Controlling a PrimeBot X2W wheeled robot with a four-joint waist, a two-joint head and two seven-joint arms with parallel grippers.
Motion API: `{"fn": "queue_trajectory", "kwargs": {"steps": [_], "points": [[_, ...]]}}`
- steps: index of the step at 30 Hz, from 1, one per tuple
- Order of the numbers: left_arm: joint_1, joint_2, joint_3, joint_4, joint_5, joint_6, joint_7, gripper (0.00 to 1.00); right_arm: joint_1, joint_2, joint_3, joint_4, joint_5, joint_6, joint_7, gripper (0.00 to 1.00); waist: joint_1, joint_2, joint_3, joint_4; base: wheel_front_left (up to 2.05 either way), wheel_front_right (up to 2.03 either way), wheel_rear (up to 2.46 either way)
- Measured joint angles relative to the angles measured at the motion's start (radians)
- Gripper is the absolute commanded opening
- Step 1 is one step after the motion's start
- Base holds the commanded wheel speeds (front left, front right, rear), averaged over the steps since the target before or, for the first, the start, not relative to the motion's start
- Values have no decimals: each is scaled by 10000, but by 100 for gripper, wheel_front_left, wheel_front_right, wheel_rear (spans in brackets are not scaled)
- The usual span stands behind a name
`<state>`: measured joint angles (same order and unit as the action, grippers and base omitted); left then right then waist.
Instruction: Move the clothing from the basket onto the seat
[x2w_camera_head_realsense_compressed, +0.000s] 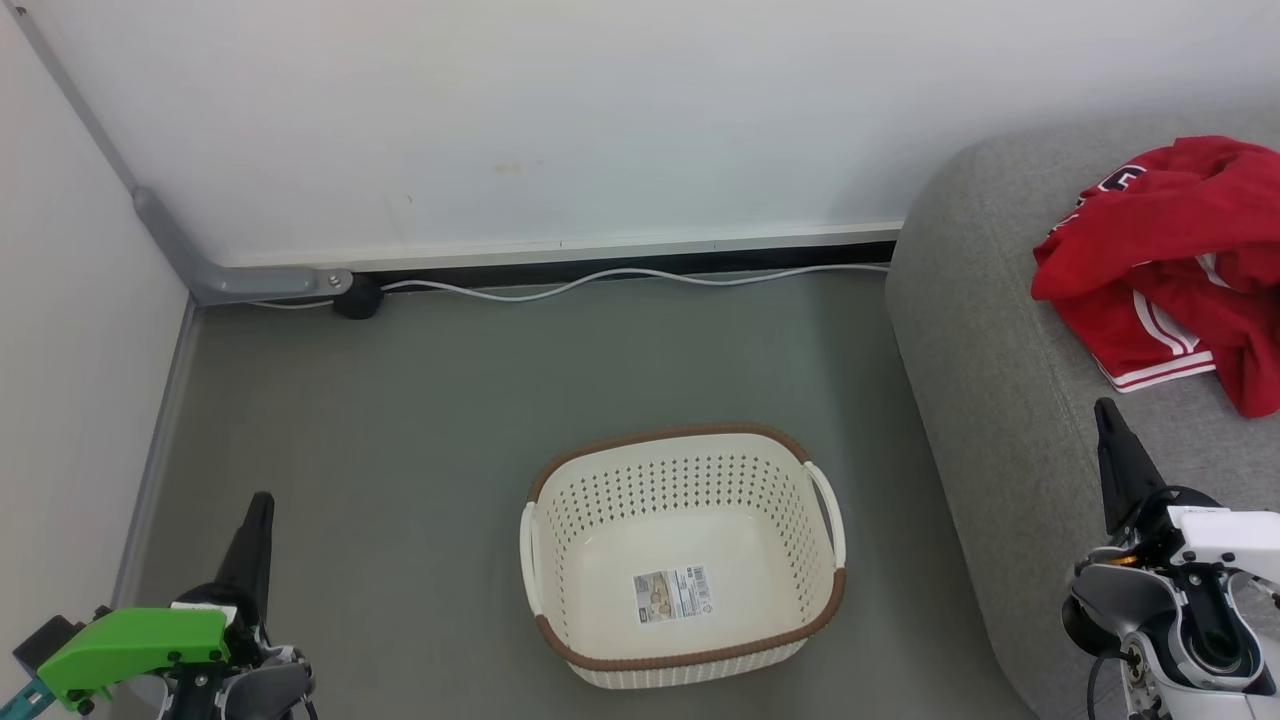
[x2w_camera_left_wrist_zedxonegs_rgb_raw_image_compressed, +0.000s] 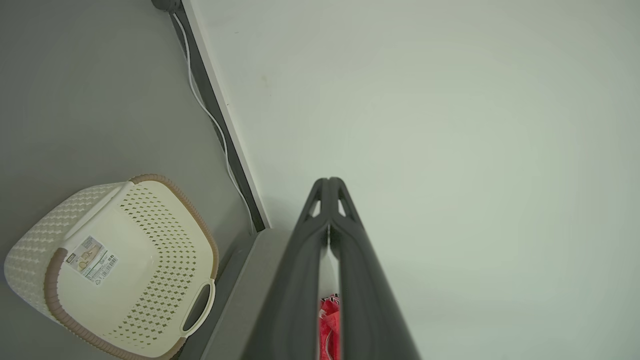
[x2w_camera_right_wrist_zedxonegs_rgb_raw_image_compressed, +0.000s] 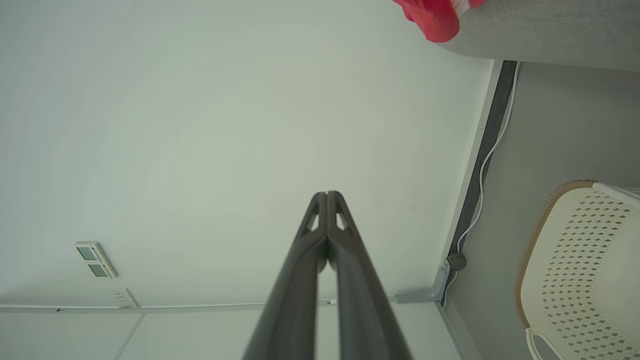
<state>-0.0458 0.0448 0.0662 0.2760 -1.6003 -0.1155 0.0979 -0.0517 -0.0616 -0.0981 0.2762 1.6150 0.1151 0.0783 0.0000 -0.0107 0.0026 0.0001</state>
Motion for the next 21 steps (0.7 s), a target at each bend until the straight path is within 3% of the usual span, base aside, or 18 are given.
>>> {"fn": "queue_trajectory", "kwargs": {"steps": [21], "points": [[-160, -21, 29, 38, -65, -4, 38, 0, -38, 6, -42, 44, 73, 21, 31, 0, 0, 0, -1, -1, 0, 0, 0]]}}
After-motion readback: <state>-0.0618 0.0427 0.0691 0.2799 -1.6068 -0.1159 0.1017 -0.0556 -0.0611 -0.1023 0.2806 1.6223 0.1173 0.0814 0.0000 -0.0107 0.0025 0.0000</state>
